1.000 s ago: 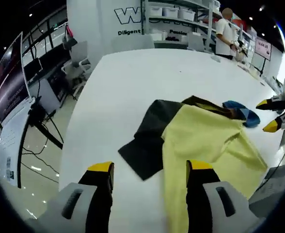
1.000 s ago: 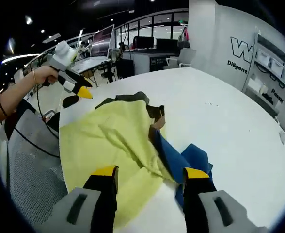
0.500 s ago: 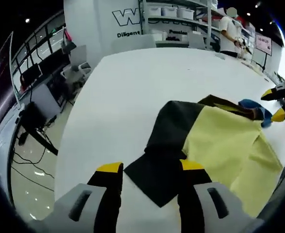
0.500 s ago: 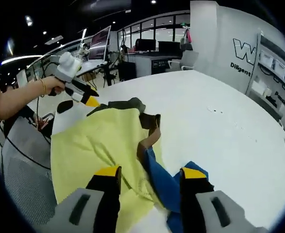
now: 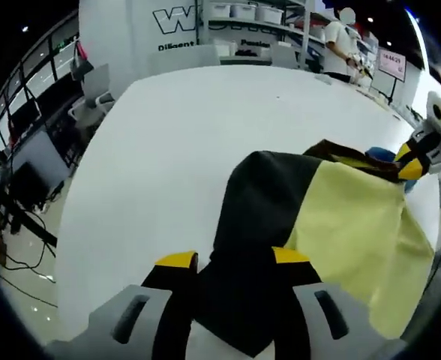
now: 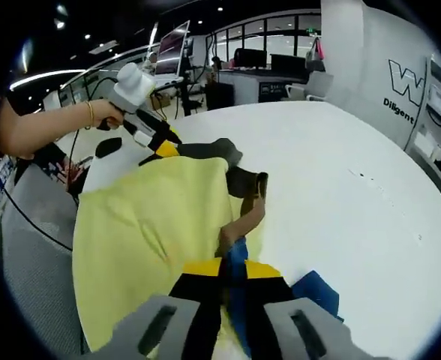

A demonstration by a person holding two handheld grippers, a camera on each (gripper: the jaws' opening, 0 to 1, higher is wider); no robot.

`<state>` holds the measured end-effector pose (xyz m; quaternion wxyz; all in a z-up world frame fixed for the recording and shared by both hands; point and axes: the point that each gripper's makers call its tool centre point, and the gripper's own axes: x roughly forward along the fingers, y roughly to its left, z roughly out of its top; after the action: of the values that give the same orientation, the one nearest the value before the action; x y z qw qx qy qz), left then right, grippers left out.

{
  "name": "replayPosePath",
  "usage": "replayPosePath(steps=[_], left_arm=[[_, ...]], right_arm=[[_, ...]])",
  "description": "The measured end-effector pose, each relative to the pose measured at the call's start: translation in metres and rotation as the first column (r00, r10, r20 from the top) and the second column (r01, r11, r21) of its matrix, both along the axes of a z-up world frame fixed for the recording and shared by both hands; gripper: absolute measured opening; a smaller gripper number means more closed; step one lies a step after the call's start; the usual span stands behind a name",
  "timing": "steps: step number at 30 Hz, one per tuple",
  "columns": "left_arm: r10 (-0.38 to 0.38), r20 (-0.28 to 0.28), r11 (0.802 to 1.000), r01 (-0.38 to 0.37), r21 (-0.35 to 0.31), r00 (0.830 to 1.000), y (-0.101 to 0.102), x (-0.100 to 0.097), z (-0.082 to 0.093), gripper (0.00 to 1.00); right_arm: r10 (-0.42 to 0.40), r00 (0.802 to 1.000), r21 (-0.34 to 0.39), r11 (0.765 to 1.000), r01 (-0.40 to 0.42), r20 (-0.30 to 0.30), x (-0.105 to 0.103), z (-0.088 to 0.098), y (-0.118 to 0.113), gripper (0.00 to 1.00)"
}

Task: Fold the garment on the visible template until the final outline fits inside the template.

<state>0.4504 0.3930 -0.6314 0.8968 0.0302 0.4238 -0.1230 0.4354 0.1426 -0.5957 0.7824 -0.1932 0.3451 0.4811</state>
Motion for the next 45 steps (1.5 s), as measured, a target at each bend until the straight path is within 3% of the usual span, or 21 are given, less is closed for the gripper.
replayPosePath(steps=[6,10,16,25,29,32,34,39,45], left_arm=[[0.015,0.01,0.999,-0.014,-0.045,1.0,-0.004,0.0,0.001,0.25],[0.02,0.02,0.999,-0.019,-0.036,1.0,-0.001,-0.004,0.008,0.07],[0.025,0.009,0.999,-0.024,-0.022,1.0,0.005,-0.013,0.01,0.07],[0.06,0.017,0.997,-0.06,0.057,0.998,0.026,-0.029,0.018,0.07],[0.1,0.02,0.994,-0.101,0.048,0.995,0.034,-0.033,0.017,0.07],[0.09,0.011,0.994,-0.09,0.062,0.996,0.034,-0.036,0.016,0.07],[0.083,0.007,0.994,-0.084,0.066,0.996,0.034,-0.036,0.015,0.07],[0.071,0.003,0.995,-0.071,0.074,0.998,0.032,-0.035,0.014,0.07],[0.089,-0.002,0.993,-0.089,0.072,0.996,0.034,-0.033,0.011,0.07]], right_arm=[[-0.013,1.0,-0.023,1.0,0.013,0.011,0.013,-0.001,-0.004,0.0],[-0.083,0.996,-0.043,0.995,0.085,0.036,0.034,0.004,-0.016,0.0],[-0.191,0.981,-0.028,0.981,0.192,0.037,0.061,0.008,-0.031,0.0],[-0.249,0.966,-0.102,0.961,0.256,0.077,0.094,-0.007,-0.056,0.0],[-0.232,0.97,-0.091,0.967,0.239,0.072,0.104,-0.018,-0.049,0.0],[-0.196,0.97,-0.09,0.973,0.21,0.145,0.116,-0.016,-0.04,0.0],[-0.198,0.968,-0.097,0.972,0.214,0.153,0.12,-0.016,-0.038,0.0],[-0.201,0.949,-0.063,0.973,0.222,0.243,0.143,-0.005,-0.028,0.0],[-0.207,0.944,-0.07,0.97,0.232,0.257,0.156,-0.007,-0.02,0.0]])
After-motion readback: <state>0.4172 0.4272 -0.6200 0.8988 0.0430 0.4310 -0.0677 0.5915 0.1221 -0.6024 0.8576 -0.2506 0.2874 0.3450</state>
